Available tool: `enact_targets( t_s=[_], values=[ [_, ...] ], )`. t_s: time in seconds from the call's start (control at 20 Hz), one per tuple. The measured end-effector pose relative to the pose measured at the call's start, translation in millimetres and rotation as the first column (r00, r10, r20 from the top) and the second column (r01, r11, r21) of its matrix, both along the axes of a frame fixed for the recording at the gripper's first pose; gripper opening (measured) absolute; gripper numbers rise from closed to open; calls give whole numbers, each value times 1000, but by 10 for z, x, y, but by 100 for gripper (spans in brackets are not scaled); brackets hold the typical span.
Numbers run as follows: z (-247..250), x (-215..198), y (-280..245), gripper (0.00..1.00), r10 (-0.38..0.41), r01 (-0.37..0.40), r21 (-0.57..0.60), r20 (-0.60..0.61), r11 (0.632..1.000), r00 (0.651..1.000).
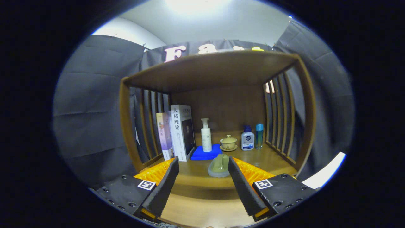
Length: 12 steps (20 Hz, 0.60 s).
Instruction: Pull open the drawer, take out the items inside it, and place them on the countertop above the cabinet.
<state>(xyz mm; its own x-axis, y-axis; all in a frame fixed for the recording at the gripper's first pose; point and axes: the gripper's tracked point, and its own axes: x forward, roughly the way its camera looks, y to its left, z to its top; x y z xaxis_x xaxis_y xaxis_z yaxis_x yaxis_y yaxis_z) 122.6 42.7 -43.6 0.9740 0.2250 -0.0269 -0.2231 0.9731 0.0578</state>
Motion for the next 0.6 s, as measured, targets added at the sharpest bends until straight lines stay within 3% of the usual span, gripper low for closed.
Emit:
enact_targets(
  t_s=[0.25,0.6],
  values=[
    [-517,-838,105,98,-36,36,6,25,999,999],
    [-1097,-1175,194,98,-29,28,-19,-37,999,999]
  ],
)
